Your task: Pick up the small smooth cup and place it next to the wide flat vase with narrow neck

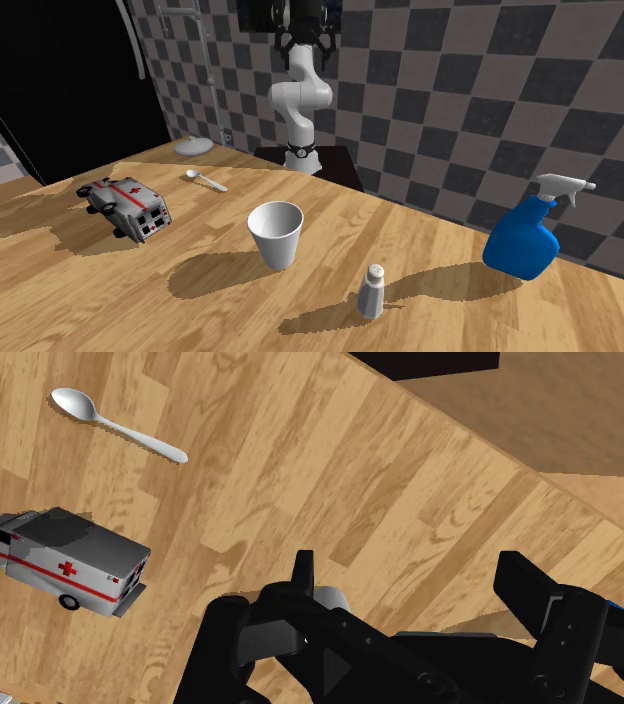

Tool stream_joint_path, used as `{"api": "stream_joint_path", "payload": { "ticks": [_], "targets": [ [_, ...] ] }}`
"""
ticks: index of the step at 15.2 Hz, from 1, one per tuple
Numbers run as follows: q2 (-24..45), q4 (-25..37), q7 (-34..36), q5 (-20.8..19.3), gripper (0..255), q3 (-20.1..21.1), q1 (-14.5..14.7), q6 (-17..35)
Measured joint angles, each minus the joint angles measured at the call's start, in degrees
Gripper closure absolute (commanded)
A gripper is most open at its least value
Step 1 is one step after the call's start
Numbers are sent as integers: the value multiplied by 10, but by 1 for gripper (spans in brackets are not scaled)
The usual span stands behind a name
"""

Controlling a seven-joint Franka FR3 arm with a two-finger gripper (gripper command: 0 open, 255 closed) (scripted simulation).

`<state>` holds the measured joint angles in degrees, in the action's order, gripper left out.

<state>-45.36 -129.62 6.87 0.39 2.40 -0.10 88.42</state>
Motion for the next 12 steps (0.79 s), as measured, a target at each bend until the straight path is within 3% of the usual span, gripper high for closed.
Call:
{"api": "stream_joint_path", "payload": {
  "ticks": [3,12],
  "targets": [
    [13,-7,-9,-1,0,-10,-2,20],
    [152,-8,-76,7,0,-73,-8,158]
  ]
}}
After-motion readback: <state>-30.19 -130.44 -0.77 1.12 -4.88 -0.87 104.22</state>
